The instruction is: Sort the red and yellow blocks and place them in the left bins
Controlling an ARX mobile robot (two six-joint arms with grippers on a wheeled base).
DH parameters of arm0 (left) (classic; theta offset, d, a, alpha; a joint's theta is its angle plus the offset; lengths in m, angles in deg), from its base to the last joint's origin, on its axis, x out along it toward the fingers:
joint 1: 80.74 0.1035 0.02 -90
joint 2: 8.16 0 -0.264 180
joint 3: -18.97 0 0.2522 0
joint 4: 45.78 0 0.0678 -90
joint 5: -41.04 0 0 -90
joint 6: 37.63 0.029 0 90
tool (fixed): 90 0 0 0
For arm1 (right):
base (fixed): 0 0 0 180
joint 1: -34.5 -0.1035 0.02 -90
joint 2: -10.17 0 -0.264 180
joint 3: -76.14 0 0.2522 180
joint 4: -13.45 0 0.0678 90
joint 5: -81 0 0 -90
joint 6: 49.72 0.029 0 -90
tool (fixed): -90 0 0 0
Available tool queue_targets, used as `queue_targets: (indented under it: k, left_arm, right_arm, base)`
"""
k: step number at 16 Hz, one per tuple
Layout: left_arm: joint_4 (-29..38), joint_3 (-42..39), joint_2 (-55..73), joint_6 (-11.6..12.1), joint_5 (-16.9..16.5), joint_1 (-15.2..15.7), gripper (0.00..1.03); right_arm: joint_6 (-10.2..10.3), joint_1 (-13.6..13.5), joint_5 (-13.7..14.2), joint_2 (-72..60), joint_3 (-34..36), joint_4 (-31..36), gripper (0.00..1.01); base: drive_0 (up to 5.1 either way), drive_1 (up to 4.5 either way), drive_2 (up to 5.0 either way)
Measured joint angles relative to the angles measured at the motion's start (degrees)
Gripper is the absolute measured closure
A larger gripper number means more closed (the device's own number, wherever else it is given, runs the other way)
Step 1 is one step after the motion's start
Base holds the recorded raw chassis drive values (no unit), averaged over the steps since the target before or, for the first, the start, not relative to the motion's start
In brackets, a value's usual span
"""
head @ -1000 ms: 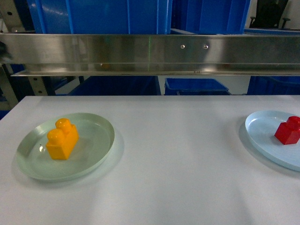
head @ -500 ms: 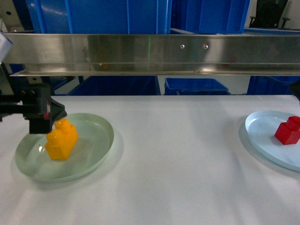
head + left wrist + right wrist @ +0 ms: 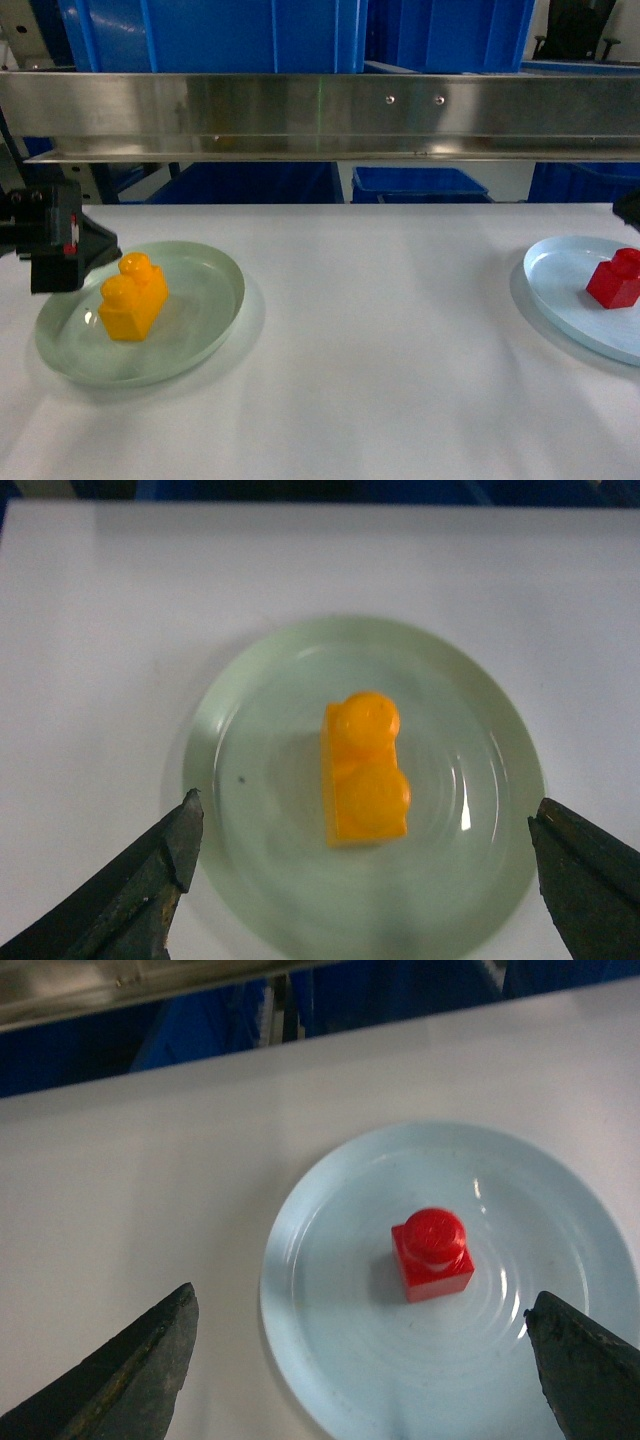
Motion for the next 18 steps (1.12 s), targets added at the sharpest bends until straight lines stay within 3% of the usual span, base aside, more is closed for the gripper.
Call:
queue_targets:
  k: [3,7,9,10,11,14,18]
  left_arm:
    - [-4.72,2.69,2.64,-2.95,-1.97,-2.16,0.05]
    - [-6.60,6.12,5.68,-5.20,-3.30,-3.28,0.05]
    - [-8.20,6.40,8.28,-6.36,-3.02,-3.43,0.05]
    - [-8.11,6.51,10.84,-6.49,-1.97,-3.37,0.05]
    - [-8.26,6.80,12.68,-6.82,-2.99,-3.48,0.05]
    - [-7.39,6.93,12.68,-7.69,-3.96,-3.02,0.05]
    - [-7.21,6.93,12.68,-7.82,-3.98,-2.78,0.05]
  right_arm:
    - [3.23,0.00,-1.07,-8.02,-11.19,-10.82,0.03]
    - [3.06,0.07,-2.62,-13.94,-20.02,-15.32,0.03]
    - [2.01,0.07,-3.76,-16.09,-21.35,-16.96,0.03]
    - [0.00,0.07,-4.61,-18.16,-21.92,-16.79,0.03]
    - [-3.91,0.11,-4.74,-18.82,-22.45,-15.78,0.03]
    - [-6.21,0.81,-4.74,-18.80,-22.51,-15.39,0.03]
    - [-6.88,1.18,-4.72,-18.36,-22.51,-15.30,0.03]
  base:
    - [0.0,0.00,0.0]
    - [0.0,0.00,0.0]
    - [0.0,0.00,0.0]
    - [0.0,0.00,0.0]
    - [0.0,0.00,0.0]
    - [0.0,0.00,0.0]
    - [0.0,0.00,0.0]
